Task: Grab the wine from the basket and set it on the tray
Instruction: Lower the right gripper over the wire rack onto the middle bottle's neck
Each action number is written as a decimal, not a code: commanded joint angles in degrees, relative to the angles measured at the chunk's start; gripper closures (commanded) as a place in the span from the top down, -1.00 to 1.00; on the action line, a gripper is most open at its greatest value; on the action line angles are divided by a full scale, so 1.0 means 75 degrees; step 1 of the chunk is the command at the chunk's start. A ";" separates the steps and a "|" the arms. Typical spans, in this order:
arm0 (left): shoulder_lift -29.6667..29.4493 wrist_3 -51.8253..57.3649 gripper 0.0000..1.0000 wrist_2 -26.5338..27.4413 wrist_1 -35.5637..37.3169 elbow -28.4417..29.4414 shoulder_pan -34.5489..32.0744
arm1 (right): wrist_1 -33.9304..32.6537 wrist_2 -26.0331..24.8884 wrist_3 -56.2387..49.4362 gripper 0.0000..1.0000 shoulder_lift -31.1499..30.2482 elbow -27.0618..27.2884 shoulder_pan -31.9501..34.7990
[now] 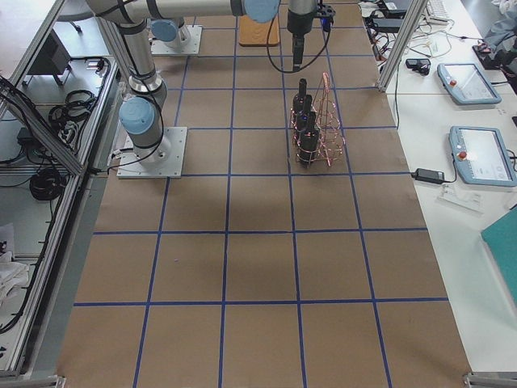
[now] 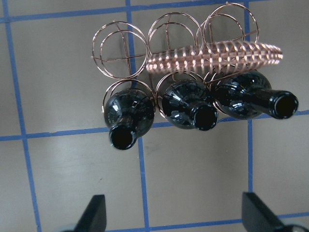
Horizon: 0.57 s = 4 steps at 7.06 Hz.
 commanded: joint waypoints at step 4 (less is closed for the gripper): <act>0.0000 0.0000 1.00 0.0004 -0.0014 -0.0010 0.0031 | -0.1732 -0.0012 -0.0912 0.84 0.0547 0.1296 -0.0269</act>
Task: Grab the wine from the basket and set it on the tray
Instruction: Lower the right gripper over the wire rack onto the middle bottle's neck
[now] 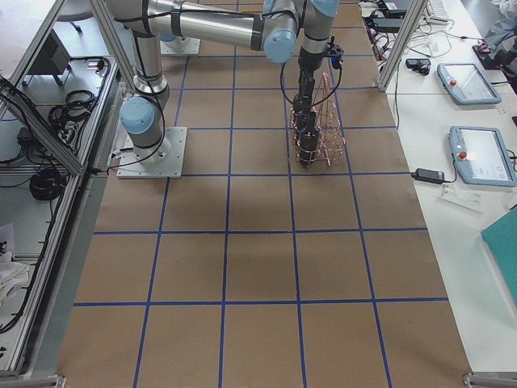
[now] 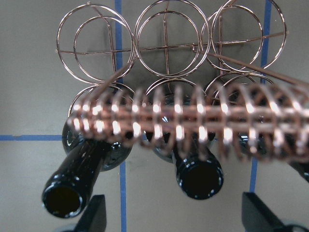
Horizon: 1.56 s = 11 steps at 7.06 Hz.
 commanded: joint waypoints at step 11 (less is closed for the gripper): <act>0.0012 0.0000 1.00 0.0000 0.0011 -0.0082 0.0026 | -0.0864 -0.0086 -0.0337 0.16 0.0255 0.0172 -0.0072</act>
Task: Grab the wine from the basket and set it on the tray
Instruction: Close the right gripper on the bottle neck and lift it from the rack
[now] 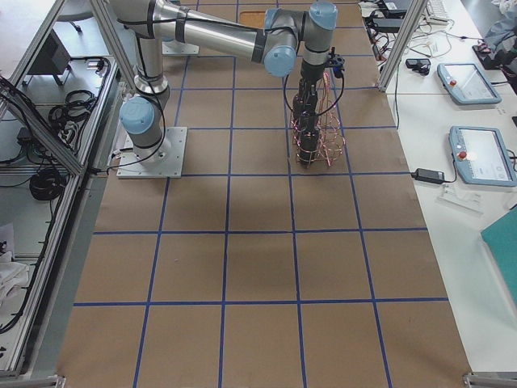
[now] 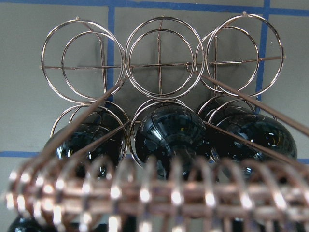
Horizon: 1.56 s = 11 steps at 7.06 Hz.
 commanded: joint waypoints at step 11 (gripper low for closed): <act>0.0000 0.0011 1.00 0.0012 0.0000 0.0000 0.0024 | 0.2655 -0.0085 0.0039 -0.44 -0.0782 -0.1879 0.0011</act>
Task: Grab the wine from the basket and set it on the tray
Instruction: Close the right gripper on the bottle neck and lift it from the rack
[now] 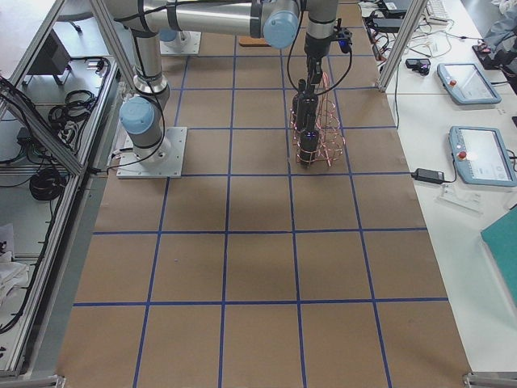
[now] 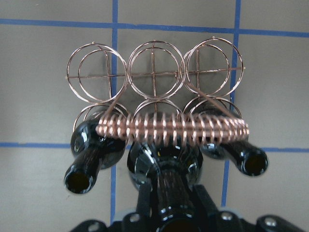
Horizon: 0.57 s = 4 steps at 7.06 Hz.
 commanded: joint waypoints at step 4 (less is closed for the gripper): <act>0.0000 0.0000 1.00 0.0000 -0.0012 0.0000 0.0012 | 0.1553 0.0214 0.1190 -0.48 -0.1545 0.1145 0.0406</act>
